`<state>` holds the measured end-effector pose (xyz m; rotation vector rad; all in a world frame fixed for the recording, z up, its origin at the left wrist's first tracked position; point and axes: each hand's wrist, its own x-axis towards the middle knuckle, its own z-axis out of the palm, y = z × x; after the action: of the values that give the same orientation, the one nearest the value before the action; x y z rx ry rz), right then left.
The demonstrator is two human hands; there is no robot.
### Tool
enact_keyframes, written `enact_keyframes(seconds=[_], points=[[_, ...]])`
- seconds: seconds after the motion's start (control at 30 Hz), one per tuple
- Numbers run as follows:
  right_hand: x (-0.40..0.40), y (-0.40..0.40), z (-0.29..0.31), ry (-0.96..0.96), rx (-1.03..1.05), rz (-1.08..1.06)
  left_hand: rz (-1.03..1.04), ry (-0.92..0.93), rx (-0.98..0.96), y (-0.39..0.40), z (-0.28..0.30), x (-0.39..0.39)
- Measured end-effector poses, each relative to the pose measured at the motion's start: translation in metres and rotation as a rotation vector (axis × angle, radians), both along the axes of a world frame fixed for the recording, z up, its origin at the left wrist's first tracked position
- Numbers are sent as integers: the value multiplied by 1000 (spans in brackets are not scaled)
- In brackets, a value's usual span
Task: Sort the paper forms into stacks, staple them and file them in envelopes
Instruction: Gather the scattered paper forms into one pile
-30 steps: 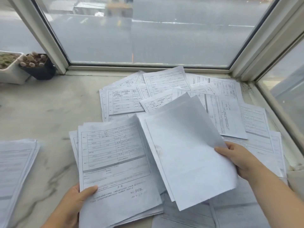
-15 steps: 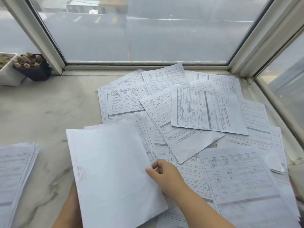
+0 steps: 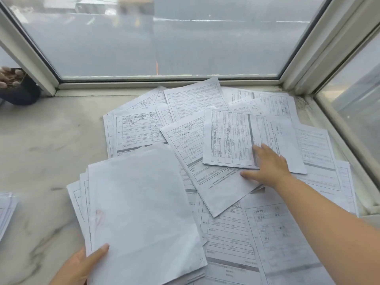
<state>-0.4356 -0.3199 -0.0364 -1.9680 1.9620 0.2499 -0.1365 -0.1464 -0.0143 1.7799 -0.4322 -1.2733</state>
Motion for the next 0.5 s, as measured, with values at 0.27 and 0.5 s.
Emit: enact_keyframes(seconds=[0.27,0.5], points=[[11,-9,3,293,-133,253,-115,37,53,69,-3,85],[23,2,40,90,-286,201,-130,-71,78,74,2,83]])
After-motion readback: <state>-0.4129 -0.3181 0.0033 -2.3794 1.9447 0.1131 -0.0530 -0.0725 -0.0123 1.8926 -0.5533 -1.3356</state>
